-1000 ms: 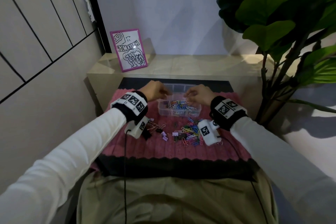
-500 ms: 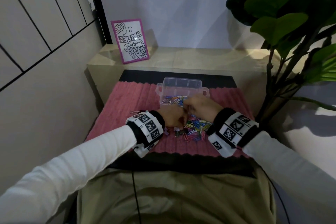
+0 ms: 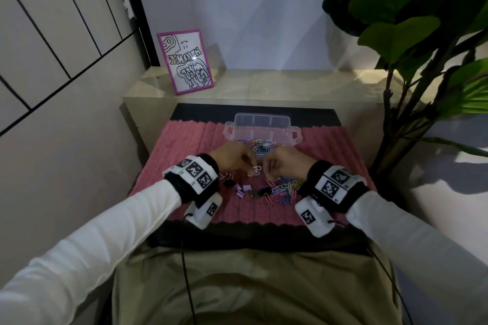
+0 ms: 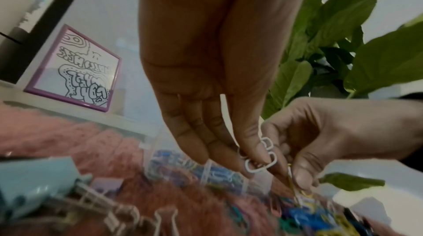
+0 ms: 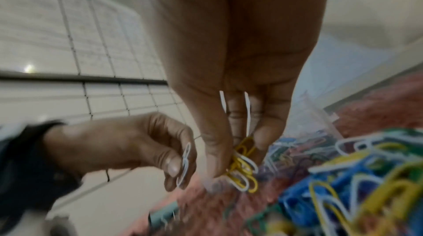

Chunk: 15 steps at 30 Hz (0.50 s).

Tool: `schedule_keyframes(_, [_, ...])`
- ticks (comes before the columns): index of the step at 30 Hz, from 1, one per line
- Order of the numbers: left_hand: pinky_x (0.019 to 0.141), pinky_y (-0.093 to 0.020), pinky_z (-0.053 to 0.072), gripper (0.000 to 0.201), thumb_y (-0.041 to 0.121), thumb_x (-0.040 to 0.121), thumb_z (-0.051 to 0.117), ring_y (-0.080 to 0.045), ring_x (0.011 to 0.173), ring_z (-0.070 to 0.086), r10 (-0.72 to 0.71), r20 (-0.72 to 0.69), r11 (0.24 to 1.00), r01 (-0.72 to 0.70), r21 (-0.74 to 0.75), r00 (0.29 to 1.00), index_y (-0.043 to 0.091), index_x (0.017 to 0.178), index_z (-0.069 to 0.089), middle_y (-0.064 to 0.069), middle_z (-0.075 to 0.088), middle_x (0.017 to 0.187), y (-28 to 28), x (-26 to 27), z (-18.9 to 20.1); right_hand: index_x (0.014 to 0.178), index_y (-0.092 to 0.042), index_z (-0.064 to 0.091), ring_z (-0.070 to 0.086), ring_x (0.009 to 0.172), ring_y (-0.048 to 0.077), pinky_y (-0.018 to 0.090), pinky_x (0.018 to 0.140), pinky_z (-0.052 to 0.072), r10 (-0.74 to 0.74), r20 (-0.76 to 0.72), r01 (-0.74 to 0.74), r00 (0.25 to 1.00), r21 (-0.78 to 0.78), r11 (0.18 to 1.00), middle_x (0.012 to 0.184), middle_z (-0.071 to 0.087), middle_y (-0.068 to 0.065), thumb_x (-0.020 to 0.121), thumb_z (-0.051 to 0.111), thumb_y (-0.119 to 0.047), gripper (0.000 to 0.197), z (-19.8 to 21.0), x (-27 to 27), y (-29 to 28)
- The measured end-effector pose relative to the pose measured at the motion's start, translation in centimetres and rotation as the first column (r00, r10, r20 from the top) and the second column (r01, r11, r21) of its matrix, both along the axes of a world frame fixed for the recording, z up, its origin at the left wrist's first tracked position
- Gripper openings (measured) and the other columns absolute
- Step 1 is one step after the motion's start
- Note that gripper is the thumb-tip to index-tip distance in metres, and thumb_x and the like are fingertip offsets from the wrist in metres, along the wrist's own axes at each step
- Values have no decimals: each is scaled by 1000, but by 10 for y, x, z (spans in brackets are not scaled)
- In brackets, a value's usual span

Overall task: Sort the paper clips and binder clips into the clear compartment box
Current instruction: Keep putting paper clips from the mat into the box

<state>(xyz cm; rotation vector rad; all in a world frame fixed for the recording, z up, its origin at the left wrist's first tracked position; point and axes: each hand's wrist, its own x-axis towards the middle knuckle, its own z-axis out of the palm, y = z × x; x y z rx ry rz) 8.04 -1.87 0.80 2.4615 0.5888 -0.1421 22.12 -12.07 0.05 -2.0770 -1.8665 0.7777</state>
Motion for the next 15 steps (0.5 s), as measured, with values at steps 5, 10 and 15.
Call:
schedule_keyframes(5, [58,-2,44,11,10,81,66,8,48,59,96,110,989,-82,-126,989,5,90,68,15,64,52,13,-1,17,76,-11,63,60,61,19,24,56,55,-136,-415,188,900,86,978,72,63,3,76,69,-1,12,16,25,-8])
schedule_keyframes(10, [67,-23,56,16,7,84,62,5,52,63,121,127,980,-98,-171,984,1,98,66,6,66,66,16,0,19,74,-9,62,62,58,23,27,57,57,-150,-570,230,808,71,971,68,62,6,73,70,4,15,17,36,-7])
schedule_keyframes(15, [54,-6,51,19,4,83,62,9,47,59,186,171,978,-165,-131,968,-2,101,66,-7,66,78,22,8,25,77,-3,63,62,56,11,19,51,53,-174,-514,290,840,155,944,69,62,8,75,69,4,10,24,34,0])
